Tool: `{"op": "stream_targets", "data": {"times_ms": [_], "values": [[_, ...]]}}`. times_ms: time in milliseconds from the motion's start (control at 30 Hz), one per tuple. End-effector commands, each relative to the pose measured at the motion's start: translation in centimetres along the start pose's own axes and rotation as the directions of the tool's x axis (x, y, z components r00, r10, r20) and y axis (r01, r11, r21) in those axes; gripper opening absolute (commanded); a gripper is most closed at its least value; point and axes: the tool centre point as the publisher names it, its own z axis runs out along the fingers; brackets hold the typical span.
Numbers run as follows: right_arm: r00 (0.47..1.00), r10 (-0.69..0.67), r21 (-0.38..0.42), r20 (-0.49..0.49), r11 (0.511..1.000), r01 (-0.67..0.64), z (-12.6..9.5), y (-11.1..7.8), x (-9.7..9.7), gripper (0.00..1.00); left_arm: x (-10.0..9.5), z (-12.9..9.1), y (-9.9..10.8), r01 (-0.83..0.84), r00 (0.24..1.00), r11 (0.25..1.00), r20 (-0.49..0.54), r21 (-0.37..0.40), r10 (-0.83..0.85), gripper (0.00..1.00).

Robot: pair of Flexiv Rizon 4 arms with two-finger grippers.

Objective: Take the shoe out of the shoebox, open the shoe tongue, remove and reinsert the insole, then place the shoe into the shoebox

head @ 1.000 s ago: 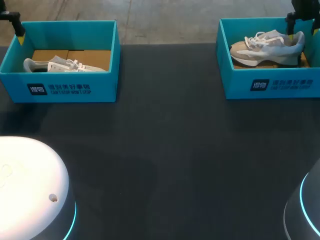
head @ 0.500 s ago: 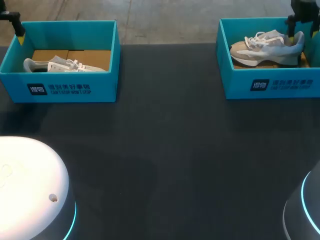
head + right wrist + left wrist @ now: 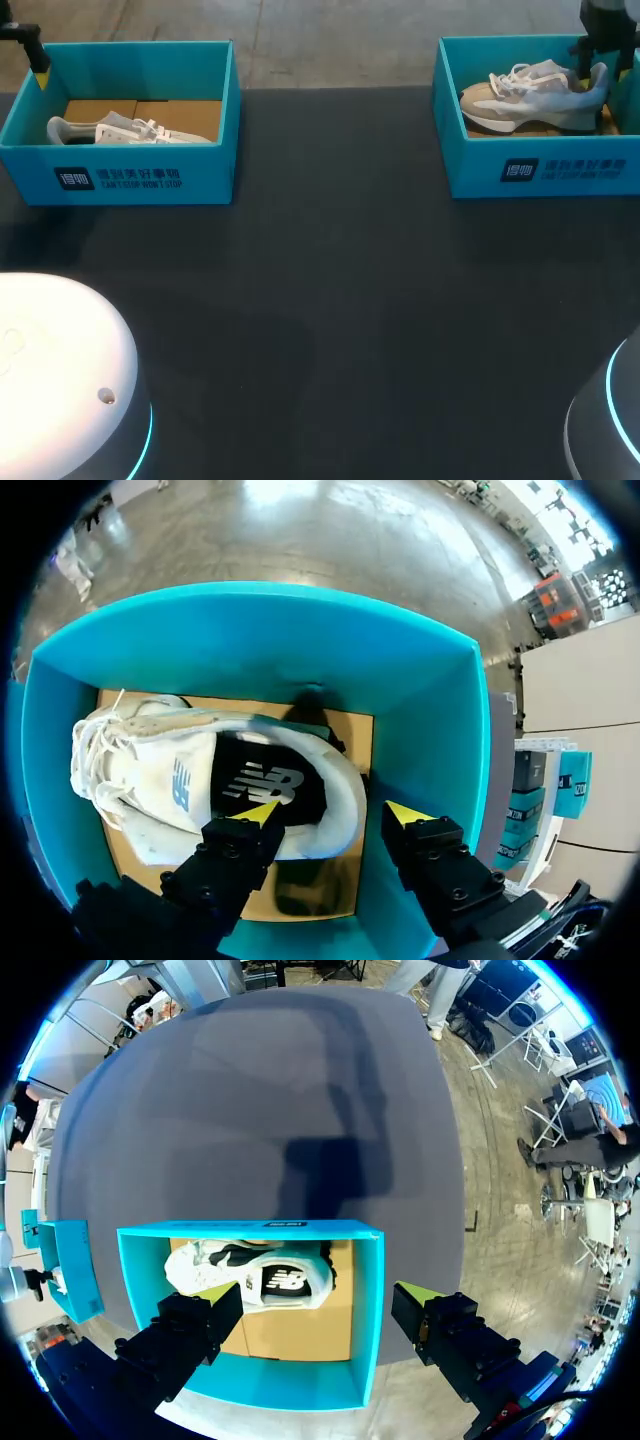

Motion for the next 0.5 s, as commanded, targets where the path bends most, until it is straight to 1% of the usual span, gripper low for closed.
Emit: {"op": "stream_targets", "data": {"times_ms": [33, 100, 167, 233, 500], "values": [[1.000, -0.002, 0.023, -0.004, 1.000, 0.002, 0.7, 1.0, 0.0, 0.62, 0.0, -0.1, 0.0, -0.001, 1.000, 1.000, -0.003, 0.000, 0.001, 1.00], [1.000, -0.003, 0.028, -0.006, 1.000, 0.003, 0.9, 1.0, 0.1, 0.66, 0.0, -0.1, 0.0, -0.001, 1.000, 1.000, -0.003, 0.000, 0.001, 1.00], [1.000, -0.003, 0.032, -0.008, 0.999, 0.003, 1.1, 1.1, 0.1, 0.73, 0.0, -0.1, 0.0, -0.001, 1.000, 1.000, -0.003, 0.000, 0.001, 1.00], [1.000, -0.003, 0.037, -0.010, 0.999, 0.003, 1.3, 1.1, 0.2, 0.75, 0.0, -0.1, 0.0, -0.001, 1.000, 1.000, -0.003, 0.000, 0.001, 1.00], [1.000, -0.002, 0.048, -0.018, 0.999, 0.002, 1.8, 1.1, 0.4, 0.73, 0.0, -0.1, 0.0, -0.001, 1.000, 1.000, -0.003, 0.000, 0.001, 1.00]]}}
